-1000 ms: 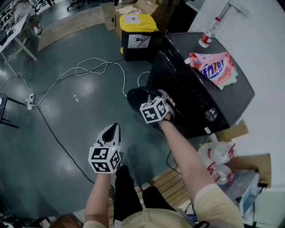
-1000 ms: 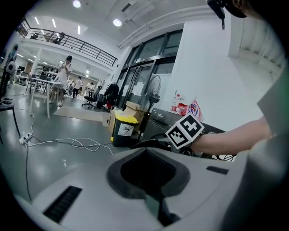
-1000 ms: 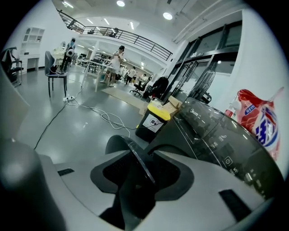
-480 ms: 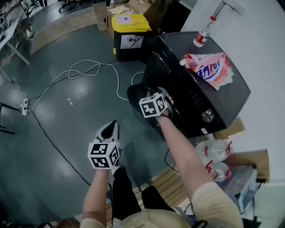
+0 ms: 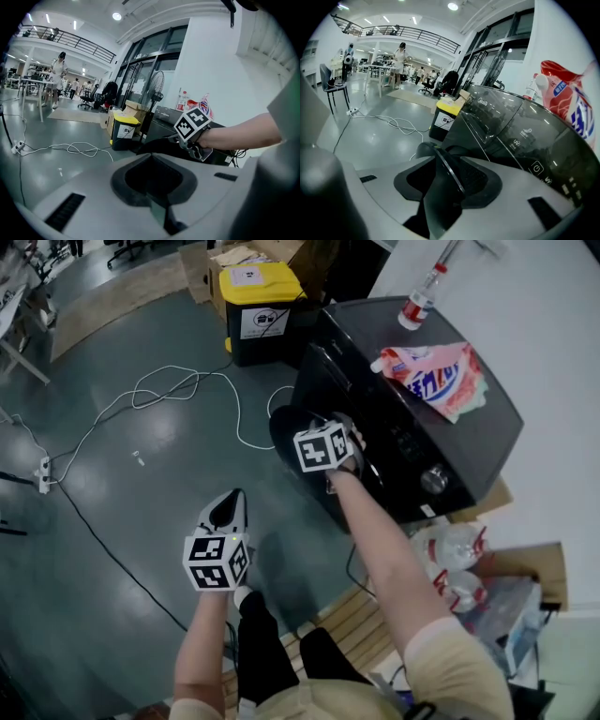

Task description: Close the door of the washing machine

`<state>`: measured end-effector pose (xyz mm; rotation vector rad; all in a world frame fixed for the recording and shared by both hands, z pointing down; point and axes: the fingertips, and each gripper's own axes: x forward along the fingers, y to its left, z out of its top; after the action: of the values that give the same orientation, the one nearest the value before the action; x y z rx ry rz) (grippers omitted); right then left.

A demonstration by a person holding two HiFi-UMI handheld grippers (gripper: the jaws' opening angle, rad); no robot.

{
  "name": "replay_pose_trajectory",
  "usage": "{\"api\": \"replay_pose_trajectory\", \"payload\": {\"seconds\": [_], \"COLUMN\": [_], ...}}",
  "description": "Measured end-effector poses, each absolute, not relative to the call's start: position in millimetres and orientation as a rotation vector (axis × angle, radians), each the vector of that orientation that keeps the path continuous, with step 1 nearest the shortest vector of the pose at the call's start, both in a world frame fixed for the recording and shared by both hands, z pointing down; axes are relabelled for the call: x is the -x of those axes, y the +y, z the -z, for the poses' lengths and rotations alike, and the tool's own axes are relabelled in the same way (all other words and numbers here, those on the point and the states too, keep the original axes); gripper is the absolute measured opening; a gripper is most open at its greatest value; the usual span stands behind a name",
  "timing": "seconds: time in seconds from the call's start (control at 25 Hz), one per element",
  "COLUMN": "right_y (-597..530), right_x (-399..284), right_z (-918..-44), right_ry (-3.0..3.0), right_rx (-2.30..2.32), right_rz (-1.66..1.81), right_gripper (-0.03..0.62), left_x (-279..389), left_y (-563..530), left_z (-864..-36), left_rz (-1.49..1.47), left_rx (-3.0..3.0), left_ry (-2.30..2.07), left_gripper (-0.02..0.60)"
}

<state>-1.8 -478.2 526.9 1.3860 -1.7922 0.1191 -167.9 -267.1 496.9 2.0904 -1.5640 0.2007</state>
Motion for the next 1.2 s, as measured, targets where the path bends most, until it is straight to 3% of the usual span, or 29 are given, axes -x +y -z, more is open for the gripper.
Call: {"api": "replay_pose_trajectory", "payload": {"seconds": [1.2], "right_y": [-507.7], "right_x": [-22.6], "right_z": [-533.8], "right_ry": [-1.656], "right_rx": [-1.488], "right_rz": [0.004], "right_gripper": [0.153], "left_x": [193.7], "left_y": [-256.1], "left_z": [-510.5], "left_rz": [-0.201], "left_rx": [-2.076], "left_ry": [-1.582], "left_gripper": [0.005]}}
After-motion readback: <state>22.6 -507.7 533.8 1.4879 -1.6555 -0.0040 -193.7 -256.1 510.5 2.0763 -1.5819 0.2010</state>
